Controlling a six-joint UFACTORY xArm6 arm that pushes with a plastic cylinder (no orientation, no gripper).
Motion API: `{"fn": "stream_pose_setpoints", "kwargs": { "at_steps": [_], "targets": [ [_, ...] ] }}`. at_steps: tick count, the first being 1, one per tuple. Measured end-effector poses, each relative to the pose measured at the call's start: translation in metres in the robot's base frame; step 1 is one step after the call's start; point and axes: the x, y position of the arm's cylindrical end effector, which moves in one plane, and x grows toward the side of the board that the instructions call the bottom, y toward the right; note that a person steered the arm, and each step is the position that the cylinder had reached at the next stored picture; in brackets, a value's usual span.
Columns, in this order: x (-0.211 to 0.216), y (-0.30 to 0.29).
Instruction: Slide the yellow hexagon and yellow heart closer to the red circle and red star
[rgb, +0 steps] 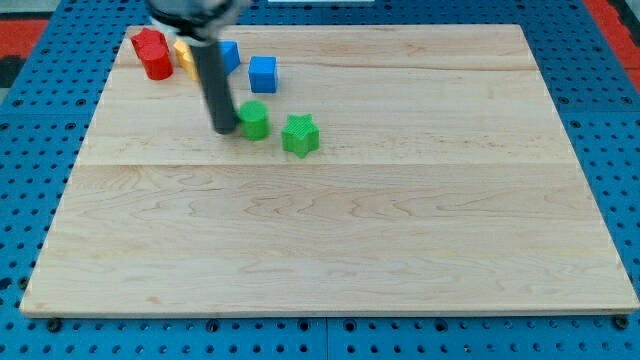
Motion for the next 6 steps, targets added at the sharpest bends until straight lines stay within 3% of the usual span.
{"fn": "stream_pose_setpoints", "kwargs": {
  "at_steps": [1,2,3,6],
  "targets": [
    [0.002,0.011],
    [-0.046,-0.053],
    [-0.076,-0.038],
    [-0.129,-0.113]
  ]
}}
